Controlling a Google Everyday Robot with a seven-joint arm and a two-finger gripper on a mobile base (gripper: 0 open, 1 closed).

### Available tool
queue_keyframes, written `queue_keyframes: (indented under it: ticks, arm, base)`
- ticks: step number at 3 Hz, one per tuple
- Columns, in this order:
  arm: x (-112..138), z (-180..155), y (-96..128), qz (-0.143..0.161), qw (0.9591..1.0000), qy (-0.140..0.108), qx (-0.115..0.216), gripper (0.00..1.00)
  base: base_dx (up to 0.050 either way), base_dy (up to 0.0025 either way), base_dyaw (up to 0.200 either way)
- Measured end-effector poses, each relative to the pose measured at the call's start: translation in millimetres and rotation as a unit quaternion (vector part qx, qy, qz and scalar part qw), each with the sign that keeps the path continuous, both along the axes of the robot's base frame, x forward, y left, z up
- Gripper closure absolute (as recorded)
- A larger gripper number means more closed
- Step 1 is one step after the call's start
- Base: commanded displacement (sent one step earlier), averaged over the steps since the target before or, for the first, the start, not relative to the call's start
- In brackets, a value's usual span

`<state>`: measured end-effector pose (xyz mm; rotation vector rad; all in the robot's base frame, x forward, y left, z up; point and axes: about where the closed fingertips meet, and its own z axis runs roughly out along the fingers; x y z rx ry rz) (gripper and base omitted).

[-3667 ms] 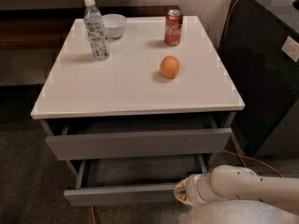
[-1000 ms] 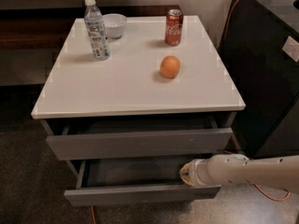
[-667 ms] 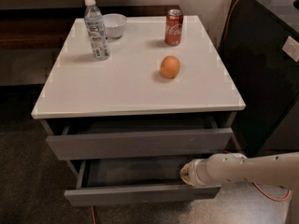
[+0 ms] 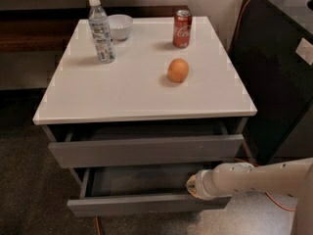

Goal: Place coke can into middle drawer

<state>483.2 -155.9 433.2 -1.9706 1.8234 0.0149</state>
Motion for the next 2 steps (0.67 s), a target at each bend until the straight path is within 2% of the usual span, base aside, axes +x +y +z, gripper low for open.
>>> queue_keyframes:
  ticks: [1, 2]
  arm:
    - [-2.4, -1.3, 1.6, 0.001, 1.0, 0.003, 0.001, 1.0]
    - [-19.2, -2.7, 10.6, -0.004, 0.9997, 0.024, 0.011, 1.0]
  base:
    - [0.0, 0.0, 0.0]
    - [0.0, 0.0, 0.0]
